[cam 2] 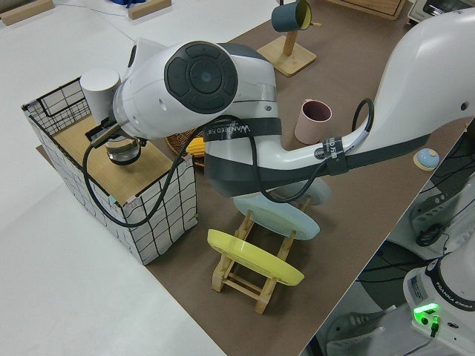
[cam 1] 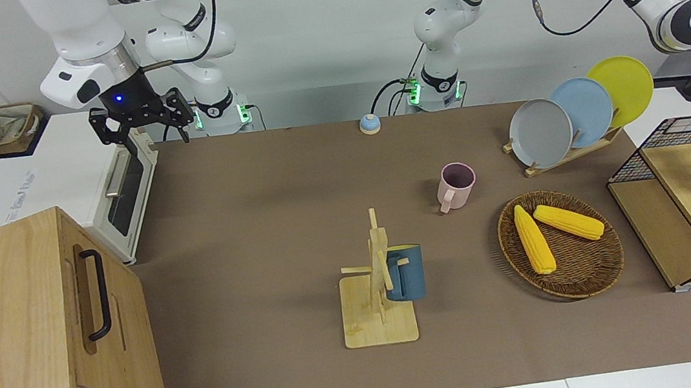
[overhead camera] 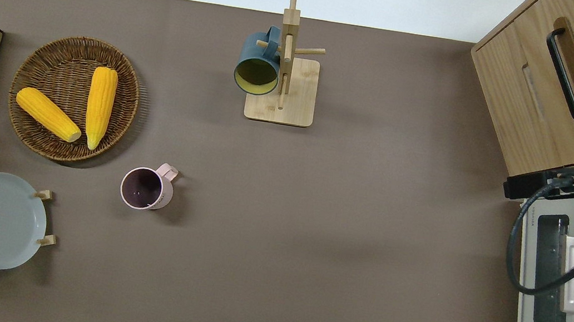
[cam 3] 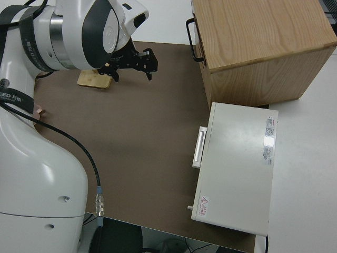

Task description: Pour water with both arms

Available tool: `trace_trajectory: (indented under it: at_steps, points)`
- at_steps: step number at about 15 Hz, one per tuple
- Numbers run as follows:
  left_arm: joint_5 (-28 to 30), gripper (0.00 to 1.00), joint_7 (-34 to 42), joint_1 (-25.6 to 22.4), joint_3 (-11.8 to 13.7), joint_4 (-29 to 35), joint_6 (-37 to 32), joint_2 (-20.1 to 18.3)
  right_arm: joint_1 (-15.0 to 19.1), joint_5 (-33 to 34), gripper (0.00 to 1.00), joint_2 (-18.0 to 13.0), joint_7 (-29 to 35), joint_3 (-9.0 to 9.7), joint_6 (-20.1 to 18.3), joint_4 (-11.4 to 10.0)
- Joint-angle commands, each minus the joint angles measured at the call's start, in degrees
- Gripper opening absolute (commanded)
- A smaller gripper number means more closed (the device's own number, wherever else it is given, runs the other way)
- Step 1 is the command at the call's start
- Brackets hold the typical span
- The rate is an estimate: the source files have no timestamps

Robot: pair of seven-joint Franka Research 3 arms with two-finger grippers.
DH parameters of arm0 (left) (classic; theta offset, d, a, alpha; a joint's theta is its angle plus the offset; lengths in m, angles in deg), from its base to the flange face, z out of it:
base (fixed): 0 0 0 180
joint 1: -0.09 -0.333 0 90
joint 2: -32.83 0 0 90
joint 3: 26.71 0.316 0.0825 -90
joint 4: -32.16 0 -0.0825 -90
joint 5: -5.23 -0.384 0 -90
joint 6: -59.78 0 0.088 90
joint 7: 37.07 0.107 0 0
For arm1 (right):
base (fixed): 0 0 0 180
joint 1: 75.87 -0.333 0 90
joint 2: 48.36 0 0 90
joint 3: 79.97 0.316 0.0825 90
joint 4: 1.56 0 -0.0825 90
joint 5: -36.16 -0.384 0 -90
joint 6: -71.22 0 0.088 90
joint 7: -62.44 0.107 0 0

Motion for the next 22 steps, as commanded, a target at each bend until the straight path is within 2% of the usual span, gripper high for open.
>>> trace_trajectory:
  at_steps: [1,8,10,11,12,13,20,22]
  points:
    - [2.8,0.10,3.1,-0.7,-0.6,-0.2,1.2,0.5,0.2,0.2,0.987,-0.5,0.0,0.10,0.4,-0.2]
    - [2.8,0.12,4.3,-0.8,-0.6,-0.3,1.3,1.9,0.2,0.2,0.987,-0.5,0.0,0.10,0.4,-0.2]
    - [2.8,0.18,4.3,-0.8,-0.6,-0.3,1.2,1.9,0.2,0.2,0.987,-0.5,0.0,0.10,0.4,-0.1]
    - [2.8,0.41,4.3,-0.8,-0.6,-0.3,1.2,1.9,0.2,0.2,0.987,-0.5,0.0,0.10,0.4,-0.1]
    - [2.8,0.95,4.3,-0.8,-0.6,-0.3,1.2,1.9,0.2,0.2,0.987,-0.5,0.0,0.10,0.4,-0.2]
    - [2.8,1.00,4.3,-0.8,-0.6,-0.3,1.2,1.9,0.2,0.2,0.987,-0.5,0.0,0.10,0.4,-0.1]
    - [1.6,1.00,3.1,-1.0,-0.5,-0.4,0.6,1.3,0.2,0.2,0.987,-0.5,0.0,0.10,0.4,-0.1]
    - [-1.7,1.00,-1.0,-1.0,-0.5,-0.4,-0.1,0.8,0.2,0.2,0.987,-0.5,0.0,0.10,0.4,-0.2]
